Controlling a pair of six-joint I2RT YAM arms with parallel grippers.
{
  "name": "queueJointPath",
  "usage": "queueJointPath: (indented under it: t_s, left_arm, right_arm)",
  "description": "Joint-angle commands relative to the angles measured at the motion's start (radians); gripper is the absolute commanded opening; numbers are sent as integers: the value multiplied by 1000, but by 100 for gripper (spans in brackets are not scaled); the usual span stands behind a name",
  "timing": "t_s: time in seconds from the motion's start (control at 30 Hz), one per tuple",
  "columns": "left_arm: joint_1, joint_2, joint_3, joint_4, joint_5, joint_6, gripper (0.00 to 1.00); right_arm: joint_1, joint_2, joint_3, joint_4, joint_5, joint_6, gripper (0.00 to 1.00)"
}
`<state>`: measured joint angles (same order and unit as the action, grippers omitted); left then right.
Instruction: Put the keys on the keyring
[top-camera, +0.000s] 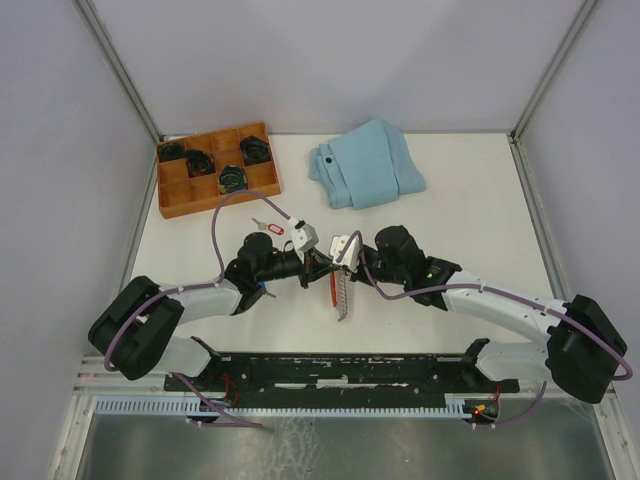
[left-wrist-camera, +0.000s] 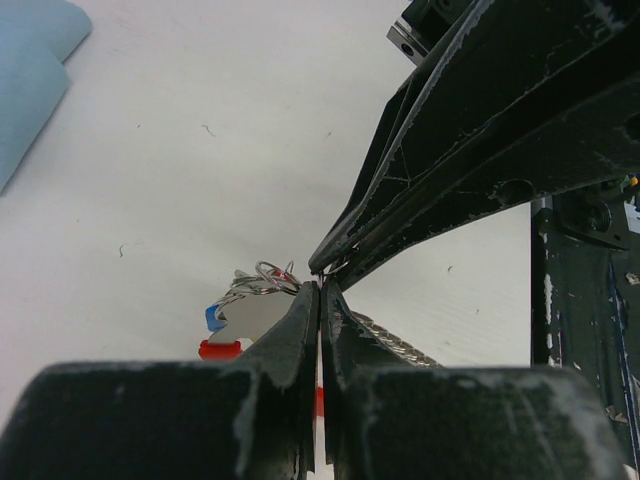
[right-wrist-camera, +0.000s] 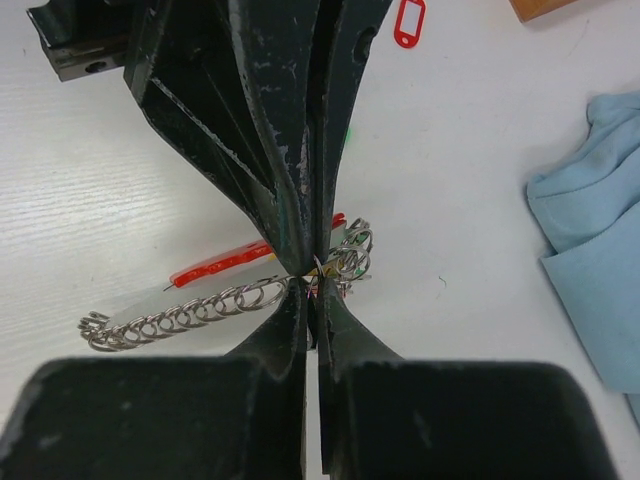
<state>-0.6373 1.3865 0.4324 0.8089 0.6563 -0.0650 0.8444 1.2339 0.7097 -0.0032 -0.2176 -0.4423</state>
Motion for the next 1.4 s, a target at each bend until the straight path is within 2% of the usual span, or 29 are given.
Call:
queueJointPath:
  t_s: [0.0,0.33,0.43,0.83,1.07,1.37]
  left_arm:
    - [-2,-42,45,36,-8,-25,3]
    - [-2,-67,40,18,-76,-47,3]
    - [-2,-77,38,19,-88,-54,3]
    - [-2,-81,34,35,-40,-50,3]
    - [-2,-96,23,39,-83,-61,3]
    - [-2,-109,1,97,-192,-168,3]
  right_arm:
    - [2,-47,14,-20,41,-18,1]
    - [3,-87,0,-78,66,-9,1]
    - [2,-87,-7,-78,57,-1,8]
    - [2,-95,-10,-80,52,2,15]
    - [2,-121,-19,-86,69,7,13]
    - [2,-91,-15,-80,22,25,2]
